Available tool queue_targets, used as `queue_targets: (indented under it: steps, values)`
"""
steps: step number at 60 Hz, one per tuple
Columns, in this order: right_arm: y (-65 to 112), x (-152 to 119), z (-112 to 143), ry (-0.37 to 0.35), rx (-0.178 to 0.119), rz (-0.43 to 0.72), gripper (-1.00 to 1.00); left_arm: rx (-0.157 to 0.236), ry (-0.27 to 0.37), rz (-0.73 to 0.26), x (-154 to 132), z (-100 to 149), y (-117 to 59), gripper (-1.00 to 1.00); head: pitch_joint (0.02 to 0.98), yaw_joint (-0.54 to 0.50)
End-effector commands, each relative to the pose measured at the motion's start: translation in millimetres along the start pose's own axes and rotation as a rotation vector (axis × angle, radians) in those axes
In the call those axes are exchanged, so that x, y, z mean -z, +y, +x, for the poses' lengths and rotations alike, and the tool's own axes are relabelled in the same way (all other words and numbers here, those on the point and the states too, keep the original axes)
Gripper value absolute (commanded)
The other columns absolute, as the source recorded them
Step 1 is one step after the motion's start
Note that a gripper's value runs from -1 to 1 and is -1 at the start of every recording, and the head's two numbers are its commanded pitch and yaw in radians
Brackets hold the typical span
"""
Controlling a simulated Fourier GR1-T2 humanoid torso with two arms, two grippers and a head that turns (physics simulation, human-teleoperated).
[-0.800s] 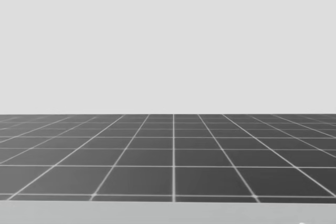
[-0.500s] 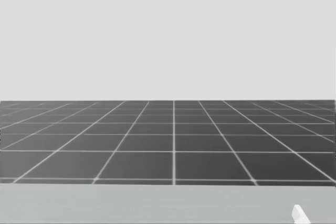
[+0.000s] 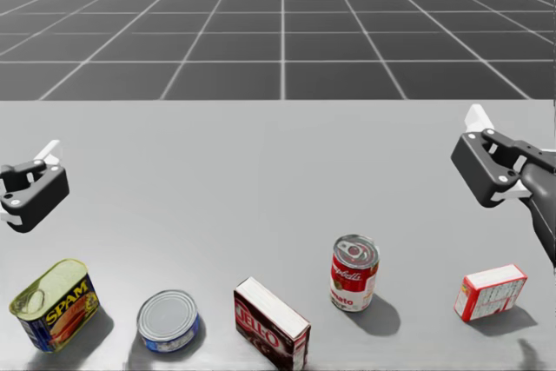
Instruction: Grasp the pudding box and hold it up.
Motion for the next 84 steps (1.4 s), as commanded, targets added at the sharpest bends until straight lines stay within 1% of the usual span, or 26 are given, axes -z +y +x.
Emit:
queue_targets:
  steps: [1, 8, 16, 18, 21, 23, 26, 28, 31, 34, 36, 38, 40, 42, 43, 45, 47, 52, 55, 58, 59, 61, 68, 75, 81, 84]
  values:
    - [0.5, 0, 0, 0.006, -0.005, 0.003, -1.0, 0.006, 0.002, -0.001, 1, 0, -0.3, -1.0, 0.691, 0.01]
    - [1.3, 1, -1, 0.012, -0.009, 0.0, -1.0, 0.009, 0.0, 0.002, 1, 0, 0.3, -1.0, 0.802, 0.01]
    - [1.5, 1, -1, 0.016, -0.012, 0.001, -1.0, 0.008, 0.001, 0.0, 2, 0, -0.3, -1.0, 0.872, 0.02]
    - [1.8, 1, -1, 0.018, -0.022, -0.001, -1.0, 0.01, 0.001, -0.001, 2, 0, -0.5, -1.0, 0.874, 0.02]
    - [1.9, 1, -1, 0.005, -0.056, -0.018, -1.0, 0.012, 0.002, -0.001, 2, 0, -0.7, -1.0, 0.869, 0.03]
    - [2.2, 2, -2, 0.004, -0.064, -0.024, -1.0, 0.015, 0.004, -0.003, 2, 0, -1.2, -1.0, 0.868, 0.03]
    - [3.0, 1, -2, 0.012, -0.055, -0.012, -1.0, 0.015, 0.006, -0.003, 2, -1, -1.6, -1.0, 0.868, 0.03]
    - [3.1, 1, -1, 0.013, -0.061, -0.007, -1.0, 0.015, 0.006, -0.003, 2, -1, -1.7, -1.0, 0.868, 0.03]
    - [2.8, -1, 5, 0.035, 0.0, 0.013, -1.0, 0.013, 0.007, -0.002, 2, -1, -1.5, -1.0, 0.865, 0.03]
    - [4.1, -5, 10, 0.047, 0.017, 0.03, -1.0, 0.013, 0.008, -0.001, 2, -1, -1.5, -1.0, 0.864, 0.03]
    - [6.6, -11, 16, 0.034, 0.001, 0.053, -1.0, 0.011, 0.008, 0.001, 2, -1, -1.4, -1.0, 0.861, 0.03]
    - [9.1, -15, 19, 0.049, 0.005, 0.079, -1.0, 0.01, 0.008, 0.001, 2, -1, -1.4, -1.0, 0.861, 0.03]
    - [13.6, -21, 21, 0.066, -0.01, 0.123, -1.0, 0.011, 0.009, 0.001, 2, -1, -1.5, -1.0, 0.86, 0.03]
    - [17.3, -26, 22, 0.085, -0.034, 0.161, -1.0, 0.011, 0.009, 0.0, 2, -1, -1.6, -1.0, 0.859, 0.03]
    - [22.1, -35, 21, 0.099, -0.072, 0.208, -1.0, 0.011, 0.008, -0.001, 2, -1, -1.7, -1.0, 0.859, 0.03]
    - [25.8, -41, 19, 0.122, -0.072, 0.245, -1.0, 0.012, 0.008, -0.001, 2, -1, -1.9, -1.0, 0.859, 0.03]
    - [30.9, -50, 17, 0.145, -0.101, 0.3, -1.0, 0.013, 0.008, -0.002, 2, -1, -1.7, -1.0, 0.862, 0.03]
    - [40.6, -70, 10, 0.193, -0.109, 0.397, -1.0, 0.013, 0.01, -0.002, 2, -1, -1.6, -1.0, 0.864, 0.04]
    - [44.7, -79, 6, 0.196, -0.124, 0.44, -1.0, 0.013, 0.01, -0.001, 2, -1, -1.7, -1.0, 0.863, 0.04]
    - [47.3, -86, 3, 0.211, -0.12, 0.463, -1.0, 0.015, 0.009, 0.001, 2, -1, -1.7, -1.0, 0.861, 0.04]
    - [49.7, -92, 1, 0.231, -0.106, 0.493, -1.0, 0.016, 0.009, 0.002, 2, -1, -1.6, -1.0, 0.859, 0.04]
    - [51.4, -96, -1, 0.236, -0.102, 0.505, -1.0, 0.016, 0.009, 0.002, 2, -1, -1.5, -1.0, 0.859, 0.04]
    - [59.4, -111, -11, 0.266, -0.118, 0.558, -1.0, 0.016, 0.008, 0.004, 2, -1, -1.4, -1.0, 0.859, 0.04]
    - [66.0, -120, -21, 0.292, -0.124, 0.595, -1.0, 0.017, 0.008, 0.004, 2, -1, -1.5, -1.0, 0.859, 0.04]
    - [73.3, -126, -33, 0.331, -0.105, 0.632, -1.0, 0.017, 0.009, 0.003, 3, -1, -1.6, -1.0, 0.861, 0.04]
    - [77.3, -128, -40, 0.355, -0.084, 0.651, -1.0, 0.017, 0.008, 0.003, 3, -1, -1.6, -1.0, 0.861, 0.04]
